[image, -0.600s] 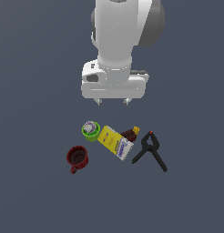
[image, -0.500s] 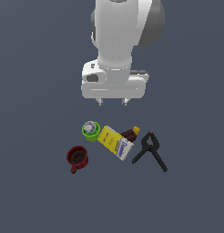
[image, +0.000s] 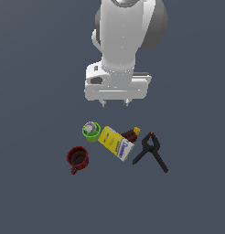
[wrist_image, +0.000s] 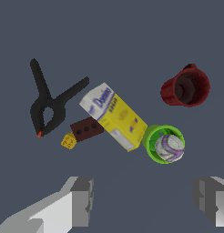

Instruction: Pick up a designated object from a clutter of objects.

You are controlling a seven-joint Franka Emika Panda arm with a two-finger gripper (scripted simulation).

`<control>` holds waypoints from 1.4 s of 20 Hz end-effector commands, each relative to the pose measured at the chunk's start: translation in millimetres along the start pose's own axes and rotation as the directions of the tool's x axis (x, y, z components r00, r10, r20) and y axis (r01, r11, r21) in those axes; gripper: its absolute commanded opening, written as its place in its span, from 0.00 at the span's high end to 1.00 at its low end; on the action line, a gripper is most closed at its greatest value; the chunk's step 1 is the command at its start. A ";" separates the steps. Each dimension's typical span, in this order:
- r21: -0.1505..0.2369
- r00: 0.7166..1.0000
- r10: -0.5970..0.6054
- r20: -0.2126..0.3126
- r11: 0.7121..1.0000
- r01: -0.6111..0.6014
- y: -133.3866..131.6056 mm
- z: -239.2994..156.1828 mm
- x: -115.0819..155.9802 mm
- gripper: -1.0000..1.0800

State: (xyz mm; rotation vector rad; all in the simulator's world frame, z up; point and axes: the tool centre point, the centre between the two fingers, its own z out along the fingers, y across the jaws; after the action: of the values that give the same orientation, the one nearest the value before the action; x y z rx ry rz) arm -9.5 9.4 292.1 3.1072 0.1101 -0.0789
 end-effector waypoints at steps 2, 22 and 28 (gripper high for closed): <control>-0.001 1.000 -0.008 0.000 1.000 0.008 1.1 0.6 1.2 0.19; -0.032 0.948 -0.319 0.000 0.947 0.319 37.1 34.7 48.2 0.19; -0.038 0.892 -0.453 0.001 0.891 0.453 54.5 52.7 67.8 0.19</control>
State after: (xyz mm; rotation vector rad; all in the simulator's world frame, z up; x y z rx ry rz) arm 54.4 -37.6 242.4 2.9881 0.7693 -0.0739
